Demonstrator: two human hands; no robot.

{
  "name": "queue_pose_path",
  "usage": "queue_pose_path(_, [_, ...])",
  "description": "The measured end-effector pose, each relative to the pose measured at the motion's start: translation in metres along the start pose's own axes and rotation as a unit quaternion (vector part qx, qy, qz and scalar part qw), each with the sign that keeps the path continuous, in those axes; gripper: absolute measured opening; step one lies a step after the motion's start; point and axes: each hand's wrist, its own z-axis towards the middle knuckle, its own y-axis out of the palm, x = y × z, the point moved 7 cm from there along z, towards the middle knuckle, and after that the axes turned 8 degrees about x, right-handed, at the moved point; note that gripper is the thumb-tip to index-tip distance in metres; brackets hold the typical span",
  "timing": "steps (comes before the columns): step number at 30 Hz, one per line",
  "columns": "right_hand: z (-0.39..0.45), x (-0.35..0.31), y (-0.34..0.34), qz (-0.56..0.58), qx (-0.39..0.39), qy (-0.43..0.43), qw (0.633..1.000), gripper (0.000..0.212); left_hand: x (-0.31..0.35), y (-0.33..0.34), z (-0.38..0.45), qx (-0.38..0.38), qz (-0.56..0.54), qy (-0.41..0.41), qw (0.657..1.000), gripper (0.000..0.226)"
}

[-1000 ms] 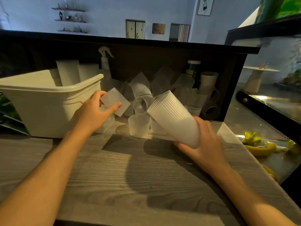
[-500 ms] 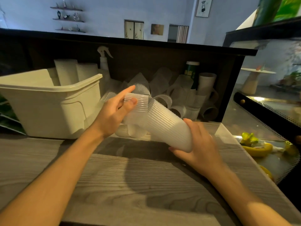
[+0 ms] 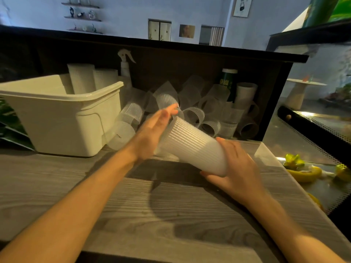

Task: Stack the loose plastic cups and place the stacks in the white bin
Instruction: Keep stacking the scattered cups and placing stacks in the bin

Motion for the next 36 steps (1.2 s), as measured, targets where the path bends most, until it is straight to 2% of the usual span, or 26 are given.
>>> queue_pose_path(2, [0.000, -0.001, 0.000, 0.002, 0.003, 0.003, 1.000, 0.093, -0.004, -0.032, 0.007, 0.120, 0.056, 0.029, 0.991, 0.066])
queue_pose_path(4, [0.000, -0.001, 0.000, 0.005, 0.008, 0.004, 1.000, 0.093, -0.015, -0.065, 0.010, 0.239, 0.212, 0.041, 0.947, 0.052])
queue_pose_path(5, [-0.001, -0.001, 0.000, 0.007, 0.010, 0.005, 1.000, 0.094, -0.022, -0.076, 0.010, 0.266, 0.291, 0.031, 0.918, 0.053])
queue_pose_path(6, [-0.001, 0.000, 0.000, 0.008, 0.011, 0.006, 1.000, 0.094, -0.031, -0.082, 0.011, 0.266, 0.352, 0.003, 0.898, 0.059])
queue_pose_path(9, [-0.001, 0.000, -0.001, 0.008, 0.014, 0.008, 1.000, 0.094, -0.058, -0.087, 0.010, 0.191, 0.463, -0.095, 0.860, 0.073])
queue_pose_path(13, [-0.001, 0.000, -0.001, 0.009, 0.012, 0.008, 1.000, 0.093, -0.072, -0.086, 0.010, 0.151, 0.541, -0.106, 0.821, 0.076])
queue_pose_path(19, [-0.001, -0.002, -0.002, 0.019, 0.009, 0.009, 1.000, 0.092, -0.076, -0.083, 0.009, 0.135, 0.569, -0.117, 0.803, 0.068])
queue_pose_path(22, [-0.001, -0.002, -0.002, 0.019, 0.009, 0.012, 1.000, 0.092, -0.074, -0.084, 0.008, 0.140, 0.550, -0.132, 0.813, 0.068])
queue_pose_path(24, [-0.001, -0.002, -0.002, 0.019, 0.010, 0.015, 1.000, 0.092, -0.068, -0.087, 0.008, 0.167, 0.499, -0.136, 0.839, 0.069])
queue_pose_path(29, [0.000, -0.002, -0.003, 0.016, 0.010, 0.016, 1.000, 0.091, -0.040, -0.099, 0.006, 0.319, 0.243, -0.092, 0.911, 0.056])
queue_pose_path(33, [0.000, -0.002, -0.004, 0.010, 0.018, 0.016, 1.000, 0.092, -0.039, -0.081, 0.009, 0.288, 0.035, -0.103, 0.951, 0.065])
queue_pose_path(36, [0.000, -0.003, -0.004, 0.004, 0.022, 0.019, 1.000, 0.092, -0.027, -0.066, 0.007, 0.255, -0.042, -0.063, 0.964, 0.051])
